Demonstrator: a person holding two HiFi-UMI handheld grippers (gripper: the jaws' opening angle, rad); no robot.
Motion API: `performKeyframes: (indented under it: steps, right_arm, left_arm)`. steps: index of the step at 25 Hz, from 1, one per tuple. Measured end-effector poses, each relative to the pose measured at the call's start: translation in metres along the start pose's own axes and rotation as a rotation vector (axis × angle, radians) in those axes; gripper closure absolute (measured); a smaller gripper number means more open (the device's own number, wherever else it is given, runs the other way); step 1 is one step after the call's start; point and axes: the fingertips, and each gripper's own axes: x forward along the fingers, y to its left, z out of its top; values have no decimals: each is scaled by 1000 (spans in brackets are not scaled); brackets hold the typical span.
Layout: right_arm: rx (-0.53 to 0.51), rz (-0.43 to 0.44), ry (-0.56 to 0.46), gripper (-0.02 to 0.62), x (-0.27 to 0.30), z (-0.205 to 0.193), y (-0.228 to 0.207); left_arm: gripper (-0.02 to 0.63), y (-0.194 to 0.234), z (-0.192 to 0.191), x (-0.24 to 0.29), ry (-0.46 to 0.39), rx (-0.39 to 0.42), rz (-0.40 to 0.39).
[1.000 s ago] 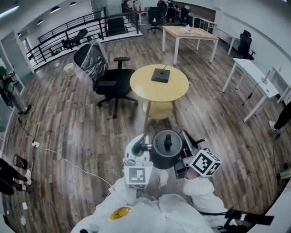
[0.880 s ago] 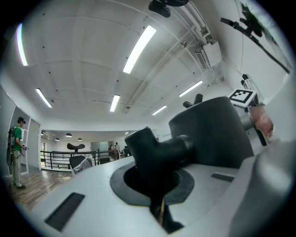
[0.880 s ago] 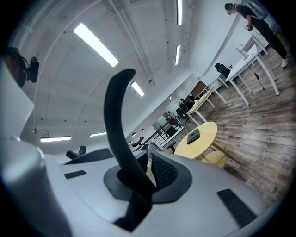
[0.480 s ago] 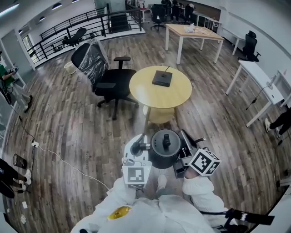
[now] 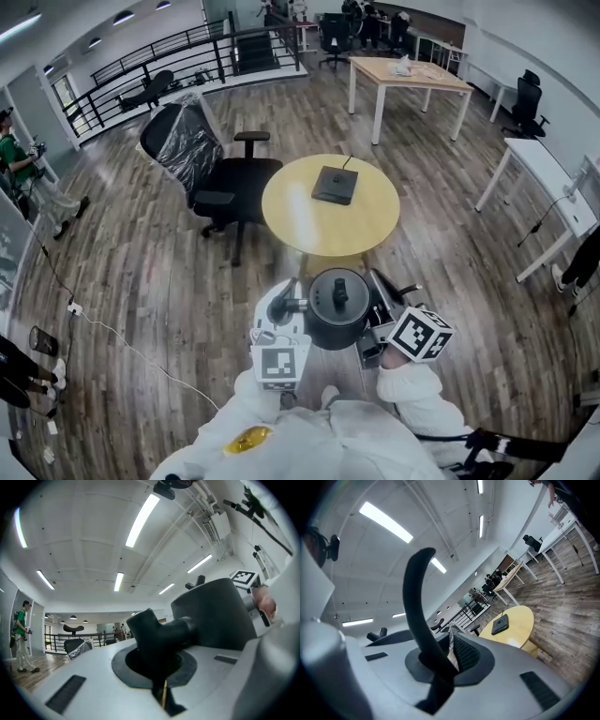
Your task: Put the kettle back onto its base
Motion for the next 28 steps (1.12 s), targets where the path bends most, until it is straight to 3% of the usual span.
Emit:
performKeyframes:
  steps: [11, 28]
  right_arm:
    - [6, 10, 21, 563, 66, 49, -65]
    - [17, -1, 12, 563, 96, 62, -95]
  left_arm:
    - [609, -4, -13, 101, 6, -1, 20]
    - [609, -4, -24, 142, 18, 0, -2]
